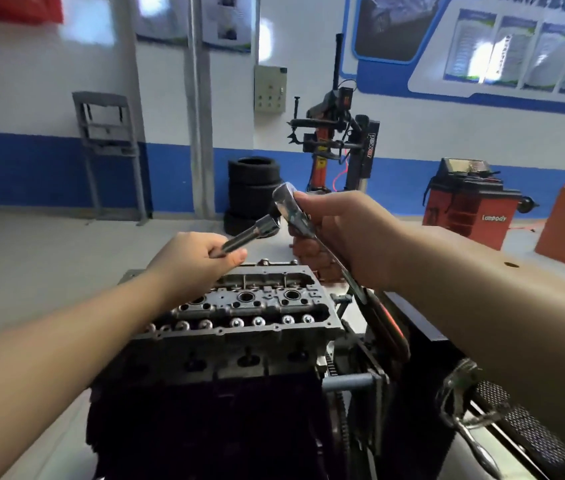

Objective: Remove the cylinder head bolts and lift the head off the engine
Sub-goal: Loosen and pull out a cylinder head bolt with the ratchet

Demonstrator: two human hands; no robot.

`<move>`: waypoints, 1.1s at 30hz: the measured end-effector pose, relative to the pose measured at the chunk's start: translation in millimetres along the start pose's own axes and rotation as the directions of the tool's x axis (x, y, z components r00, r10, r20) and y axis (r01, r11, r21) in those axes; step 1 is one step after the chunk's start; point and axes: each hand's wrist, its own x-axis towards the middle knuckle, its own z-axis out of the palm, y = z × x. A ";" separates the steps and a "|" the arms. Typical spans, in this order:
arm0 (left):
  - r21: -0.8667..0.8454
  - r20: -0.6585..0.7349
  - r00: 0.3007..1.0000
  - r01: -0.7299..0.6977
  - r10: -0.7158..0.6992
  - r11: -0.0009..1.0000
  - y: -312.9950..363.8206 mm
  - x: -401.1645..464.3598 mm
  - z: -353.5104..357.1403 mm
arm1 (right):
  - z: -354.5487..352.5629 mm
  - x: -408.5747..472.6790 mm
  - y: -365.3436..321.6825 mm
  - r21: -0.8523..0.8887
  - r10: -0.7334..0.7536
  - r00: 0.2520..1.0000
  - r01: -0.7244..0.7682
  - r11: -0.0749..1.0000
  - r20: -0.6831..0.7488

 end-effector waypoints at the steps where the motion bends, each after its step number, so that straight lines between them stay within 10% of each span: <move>1: -0.032 -0.011 1.000 -0.002 0.002 0.999 -0.8 -2.1 -1.8 | 2.7 0.0 -3.8 -0.027 -0.003 1.000 0.003 1.000 0.005; 5: -0.130 -0.079 0.997 -0.031 0.021 0.991 2.2 -4.3 -6.0 | 10.3 -2.5 -16.4 -0.094 -0.019 0.999 0.021 0.995 0.026; 13: 0.224 -0.483 0.808 -0.259 0.338 0.939 7.3 -2.2 -2.2 | 23.1 -0.6 -19.6 -0.078 -0.026 0.987 0.039 0.996 0.161; 33: 0.219 -0.433 0.811 -0.328 0.393 0.919 16.4 33.5 13.4 | -8.3 5.1 -30.3 0.006 -0.112 0.994 0.111 0.994 0.014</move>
